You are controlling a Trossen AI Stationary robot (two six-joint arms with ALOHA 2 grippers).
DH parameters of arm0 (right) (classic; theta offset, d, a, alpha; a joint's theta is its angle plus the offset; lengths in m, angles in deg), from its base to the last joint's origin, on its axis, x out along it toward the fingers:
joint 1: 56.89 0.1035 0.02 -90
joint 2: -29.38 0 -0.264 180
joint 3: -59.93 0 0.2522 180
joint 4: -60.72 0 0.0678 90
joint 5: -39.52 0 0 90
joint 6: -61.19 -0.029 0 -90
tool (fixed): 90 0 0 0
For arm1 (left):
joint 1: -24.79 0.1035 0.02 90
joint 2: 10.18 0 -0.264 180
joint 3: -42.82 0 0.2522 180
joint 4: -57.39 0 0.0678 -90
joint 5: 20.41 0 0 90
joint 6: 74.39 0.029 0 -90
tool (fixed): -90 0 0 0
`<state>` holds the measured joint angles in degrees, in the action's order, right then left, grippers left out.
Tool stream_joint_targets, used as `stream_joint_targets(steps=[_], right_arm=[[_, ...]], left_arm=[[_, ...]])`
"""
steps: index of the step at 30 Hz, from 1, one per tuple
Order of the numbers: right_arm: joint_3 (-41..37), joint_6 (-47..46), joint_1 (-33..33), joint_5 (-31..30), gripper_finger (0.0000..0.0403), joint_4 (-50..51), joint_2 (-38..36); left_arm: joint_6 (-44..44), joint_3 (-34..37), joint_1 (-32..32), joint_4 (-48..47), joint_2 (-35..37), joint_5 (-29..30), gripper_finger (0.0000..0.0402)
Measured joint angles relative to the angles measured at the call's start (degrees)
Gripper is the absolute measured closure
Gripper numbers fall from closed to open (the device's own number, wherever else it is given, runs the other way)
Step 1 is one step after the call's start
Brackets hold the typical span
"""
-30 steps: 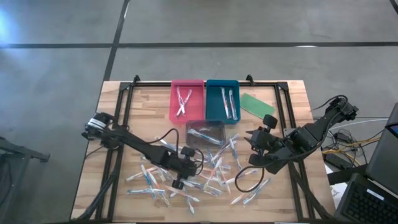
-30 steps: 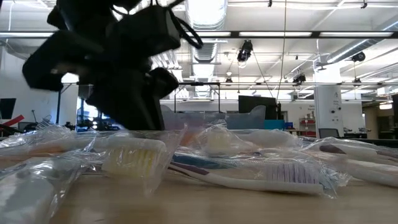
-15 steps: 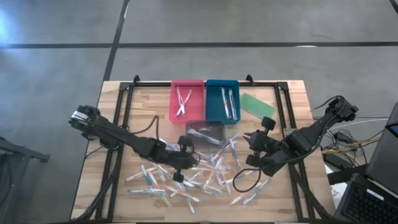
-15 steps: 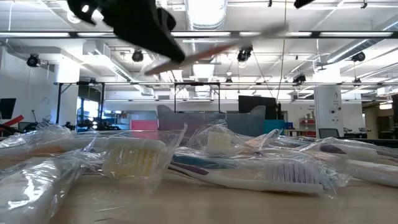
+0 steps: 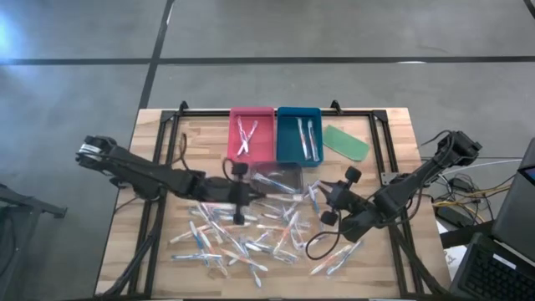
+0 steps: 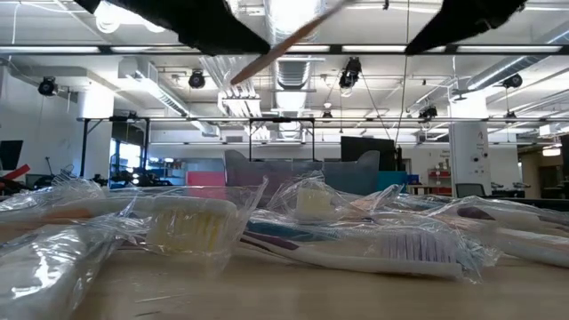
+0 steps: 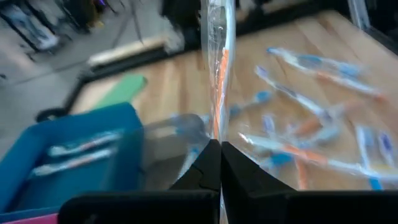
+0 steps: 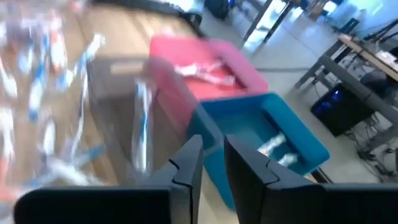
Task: Pick & Place Toothbrushes
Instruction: Put the orange toothbrush into the blue bin
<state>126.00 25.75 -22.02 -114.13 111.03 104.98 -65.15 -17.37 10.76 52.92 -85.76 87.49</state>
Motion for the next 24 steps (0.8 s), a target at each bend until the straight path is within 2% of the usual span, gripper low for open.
stream_joint_targets(steps=[3,6,9,12,15,19,21,24], right_arm=[[-0.07,4.36,-0.02,-0.97,0.0323,-6.25,-0.16],[-0.72,10.40,0.00,-0.83,0.0310,-13.91,-0.04],[-3.20,17.14,-0.02,-0.08,0.0297,-24.60,0.01],[-6.39,25.62,-0.40,2.19,0.0284,-38.08,0.03],[-9.69,34.48,-1.34,7.01,0.0270,-54.17,0.04],[-13.88,43.61,-3.28,19.83,0.0254,-74.60,1.17],[-15.27,45.57,-4.41,24.06,0.0249,-81.06,2.24],[-16.09,46.13,-6.13,26.34,0.0244,-82.90,3.55]], left_arm=[[-0.03,2.86,1.71,6.62,4.02,-0.72,0.0401],[-0.06,6.41,3.34,13.79,7.24,-5.06,0.0401],[-0.35,10.23,4.67,19.82,9.52,-10.88,0.0401],[-1.00,13.87,5.06,28.34,10.62,-13.51,0.0401],[-1.11,17.24,5.02,38.79,10.19,-14.36,0.0401],[-0.48,20.31,5.04,49.91,8.53,-14.47,0.0401],[-0.49,20.94,5.04,53.80,6.96,-14.44,0.0401],[-0.47,20.68,5.04,56.99,4.21,-14.47,0.0400]])
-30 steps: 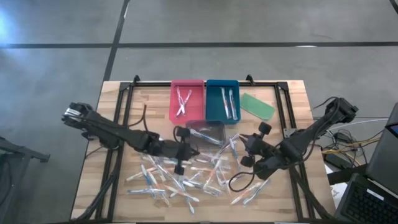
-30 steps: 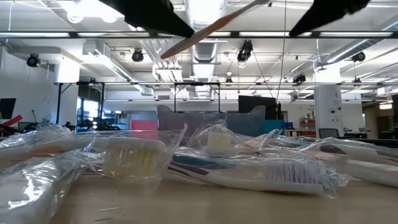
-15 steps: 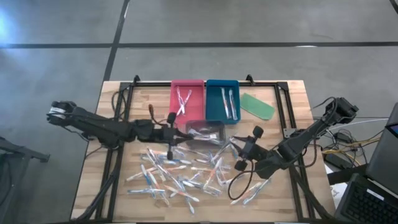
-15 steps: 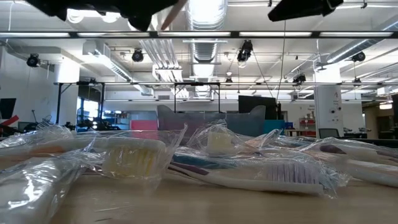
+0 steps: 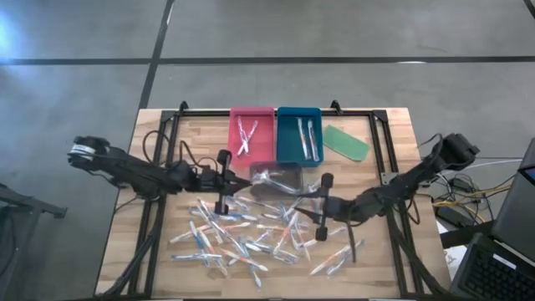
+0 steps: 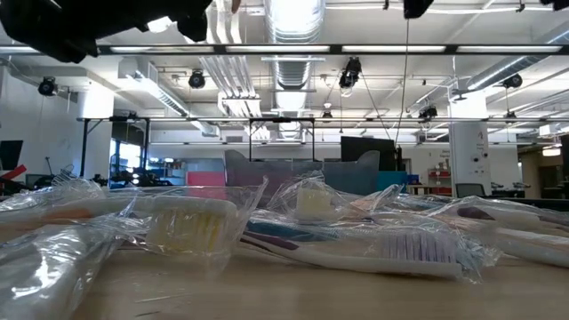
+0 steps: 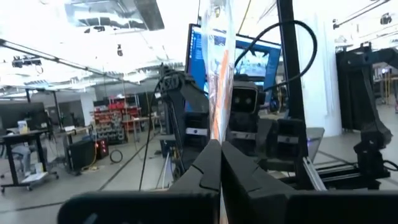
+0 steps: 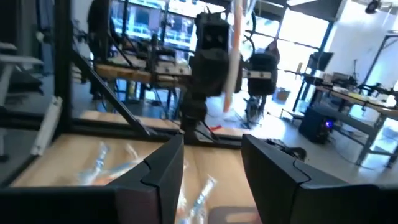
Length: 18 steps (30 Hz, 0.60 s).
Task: Pick & Place Toothbrushes
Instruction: Put the orange toothbrush into the blue bin
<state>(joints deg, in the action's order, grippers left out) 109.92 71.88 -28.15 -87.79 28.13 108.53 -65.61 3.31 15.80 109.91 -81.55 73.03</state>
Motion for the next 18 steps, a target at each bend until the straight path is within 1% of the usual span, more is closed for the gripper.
stream_joint_targets(steps=[4,8,10,14,18], right_arm=[[0.66,0.04,-1.54,0.09,0.0239,-1.00,2.09],[2.69,0.86,-1.78,0.48,0.0240,-1.27,3.47],[3.18,1.67,-1.77,0.96,0.0246,-0.99,3.64],[3.89,1.63,-1.76,4.49,0.0260,-1.12,3.80],[4.18,1.80,-1.76,4.88,0.0274,-1.07,4.02]], left_arm=[[0.06,-2.49,0.00,0.12,-3.86,-0.48,0.0400],[0.20,-5.44,-0.02,0.10,-8.24,-4.03,0.0400],[0.26,-6.80,-0.03,0.08,-10.37,-5.35,0.0401],[0.22,-9.55,-0.08,0.32,-13.98,-6.17,0.0401],[-0.73,-12.25,-0.24,0.04,-17.48,-8.53,0.0401]])
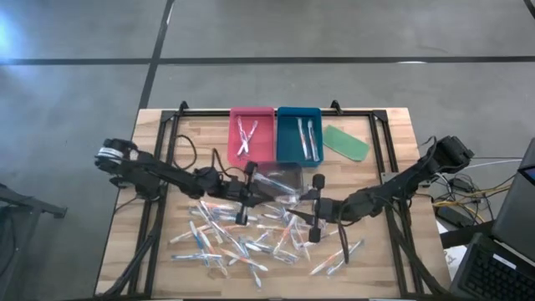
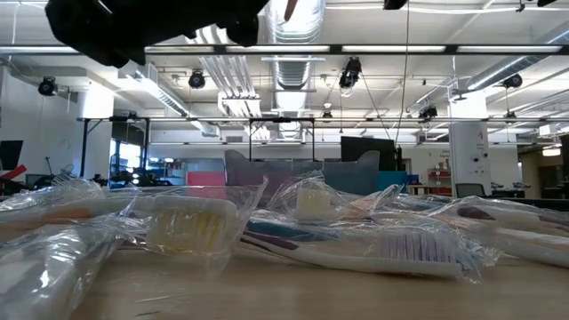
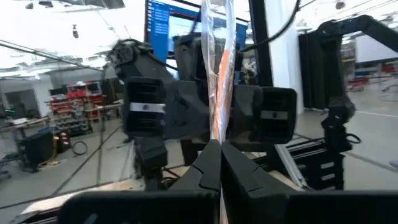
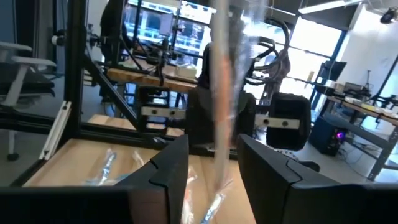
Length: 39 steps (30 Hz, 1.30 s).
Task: Pick & Place Toothbrushes
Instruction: Put the orange toothbrush into the blue bin
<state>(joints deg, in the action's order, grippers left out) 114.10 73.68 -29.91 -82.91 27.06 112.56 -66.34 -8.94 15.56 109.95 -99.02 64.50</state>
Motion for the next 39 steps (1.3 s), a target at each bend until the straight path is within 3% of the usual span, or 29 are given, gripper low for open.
stream_joint_targets(steps=[12,21,26,32,39], right_arm=[[0.08,0.58,0.00,-0.02,0.0317,0.06,0.17],[0.08,1.44,0.00,0.07,0.0382,0.11,0.20],[0.08,1.24,0.00,0.04,0.0380,0.53,0.20],[0.08,1.06,0.06,-0.10,0.0382,0.56,0.18],[0.08,0.96,0.13,-1.14,0.0380,0.75,0.07]], left_arm=[[-1.20,-4.41,-0.24,-0.69,-5.37,-1.92,0.0400],[-0.86,-4.30,-0.24,-1.96,-4.91,-1.74,0.0399],[-1.07,-4.08,-0.24,-2.60,-4.82,-1.74,0.0392],[1.49,-3.99,-0.26,-6.94,-3.17,-1.71,0.0345],[3.50,-3.95,-0.24,-25.35,5.25,-0.94,0.0259]])
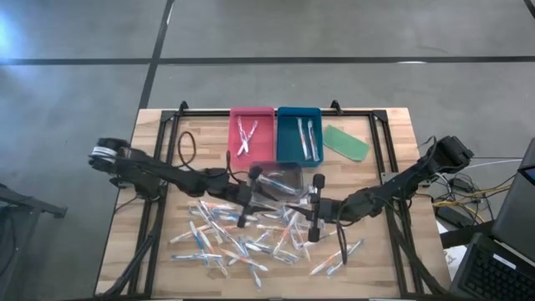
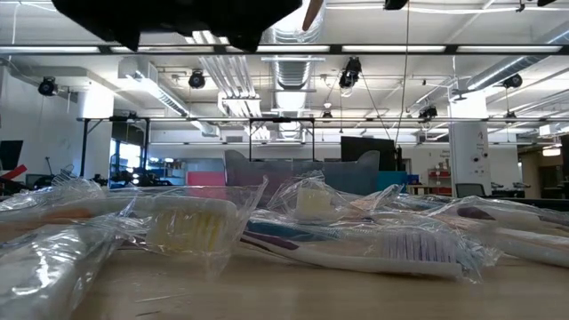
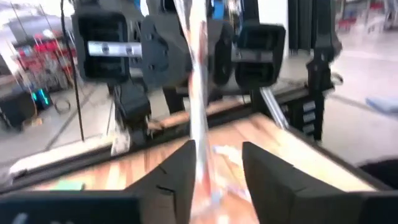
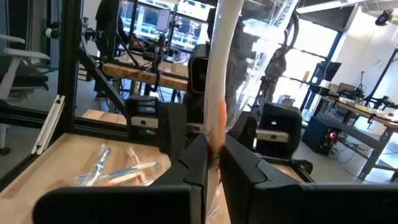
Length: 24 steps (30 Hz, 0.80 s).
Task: Pick & Place Toothbrushes
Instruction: Put the orange toothbrush into the blue bin
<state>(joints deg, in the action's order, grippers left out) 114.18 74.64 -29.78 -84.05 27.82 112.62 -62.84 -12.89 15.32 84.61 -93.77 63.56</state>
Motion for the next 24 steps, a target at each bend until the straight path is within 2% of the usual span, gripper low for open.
stream_joint_targets(steps=[3,9,11,13,17,20,24], right_arm=[[0.00,-2.28,0.00,-4.44,0.0380,1.30,-0.03],[0.00,-4.52,-1.32,-20.48,0.0380,6.58,-0.75],[0.25,-6.30,-3.01,-21.95,0.0380,8.71,-1.20],[1.24,-10.44,-5.32,-21.85,0.0380,13.70,-2.21],[5.67,-20.66,-11.69,-19.61,0.0380,31.87,-4.39],[10.35,-28.54,-18.00,-13.79,0.0380,44.30,-5.08],[16.64,-35.45,-27.13,-1.12,0.0380,57.08,-5.18]], left_arm=[[0.79,0.00,0.00,-9.34,5.54,2.27,0.0243],[0.14,0.00,0.00,-24.54,15.88,8.78,0.0239],[-1.07,0.09,0.02,-28.68,18.45,9.90,0.0239],[-2.07,0.11,0.02,-31.08,20.39,10.55,0.0239],[-2.86,0.71,0.02,-32.01,22.58,10.65,0.0239],[-2.89,1.00,0.02,-32.17,23.03,10.65,0.0239],[-2.93,0.99,0.02,-32.28,23.00,10.65,0.0239]])
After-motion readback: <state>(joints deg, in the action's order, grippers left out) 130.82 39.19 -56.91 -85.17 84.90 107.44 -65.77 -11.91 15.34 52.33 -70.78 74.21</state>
